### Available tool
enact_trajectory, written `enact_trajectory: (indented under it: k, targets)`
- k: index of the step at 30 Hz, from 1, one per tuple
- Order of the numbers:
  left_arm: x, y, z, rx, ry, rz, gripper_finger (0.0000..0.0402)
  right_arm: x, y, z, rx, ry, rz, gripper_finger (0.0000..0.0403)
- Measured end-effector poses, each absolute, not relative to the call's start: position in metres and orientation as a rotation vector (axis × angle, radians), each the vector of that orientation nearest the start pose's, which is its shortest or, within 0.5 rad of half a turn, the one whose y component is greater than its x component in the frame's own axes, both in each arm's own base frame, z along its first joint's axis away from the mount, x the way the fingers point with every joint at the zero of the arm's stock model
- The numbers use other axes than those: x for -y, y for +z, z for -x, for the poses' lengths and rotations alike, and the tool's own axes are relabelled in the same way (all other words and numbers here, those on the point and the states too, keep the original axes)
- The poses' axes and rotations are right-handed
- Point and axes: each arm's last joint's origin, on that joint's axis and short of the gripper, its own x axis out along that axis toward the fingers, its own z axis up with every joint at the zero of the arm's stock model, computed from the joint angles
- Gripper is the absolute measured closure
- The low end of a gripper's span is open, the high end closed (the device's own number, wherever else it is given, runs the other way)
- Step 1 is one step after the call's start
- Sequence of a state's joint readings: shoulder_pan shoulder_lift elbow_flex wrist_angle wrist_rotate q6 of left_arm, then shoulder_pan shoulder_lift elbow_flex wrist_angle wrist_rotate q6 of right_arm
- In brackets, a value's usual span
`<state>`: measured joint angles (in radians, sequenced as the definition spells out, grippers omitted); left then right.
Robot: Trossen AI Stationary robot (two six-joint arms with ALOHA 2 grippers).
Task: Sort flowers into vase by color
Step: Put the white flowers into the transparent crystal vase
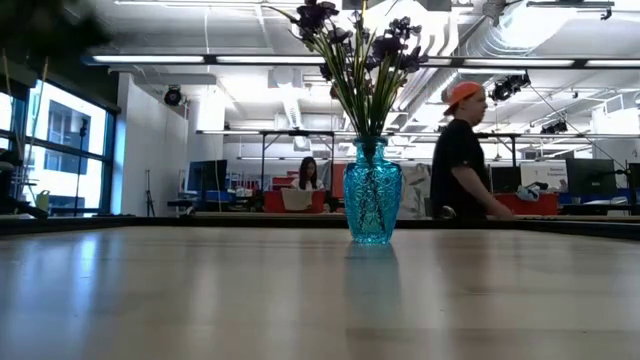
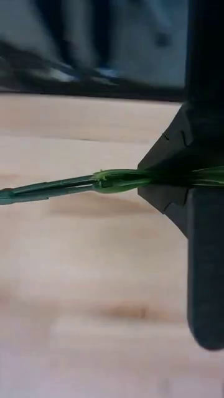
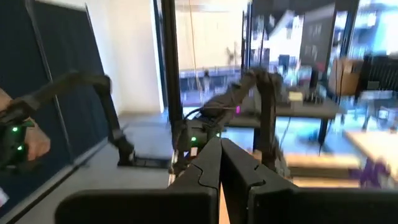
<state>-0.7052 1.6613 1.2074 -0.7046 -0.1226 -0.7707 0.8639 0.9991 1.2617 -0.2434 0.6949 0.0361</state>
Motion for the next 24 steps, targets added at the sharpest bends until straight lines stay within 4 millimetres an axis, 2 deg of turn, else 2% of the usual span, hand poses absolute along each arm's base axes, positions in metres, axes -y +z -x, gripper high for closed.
enact_trajectory:
  k: [6,9,13,16,20,24]
  targets:
    - [0.175,0.325,-0.239,-0.729,0.106,0.467,0.0399,-0.126,0.472,-0.136,0.211,0.120,0.008,0.0403]
    - [0.158,0.359,-0.242,-0.617,0.130,0.559,0.0400,-0.122,0.475,-0.145,0.240,0.026,0.079,0.0403]
    - [0.140,0.399,-0.251,-0.500,0.142,0.666,0.0401,-0.120,0.475,-0.166,0.159,-0.118,0.218,0.0396]
    - [0.127,0.425,-0.256,-0.417,0.157,0.798,0.0401,-0.122,0.482,-0.183,0.070,-0.195,0.342,0.0375]
    - [0.113,0.454,-0.260,-0.293,0.111,0.953,0.0401,-0.127,0.489,-0.208,-0.081,-0.265,0.524,0.0320]
    - [0.104,0.473,-0.265,-0.173,0.039,1.065,0.0401,-0.134,0.494,-0.230,-0.211,-0.265,0.758,0.0255]
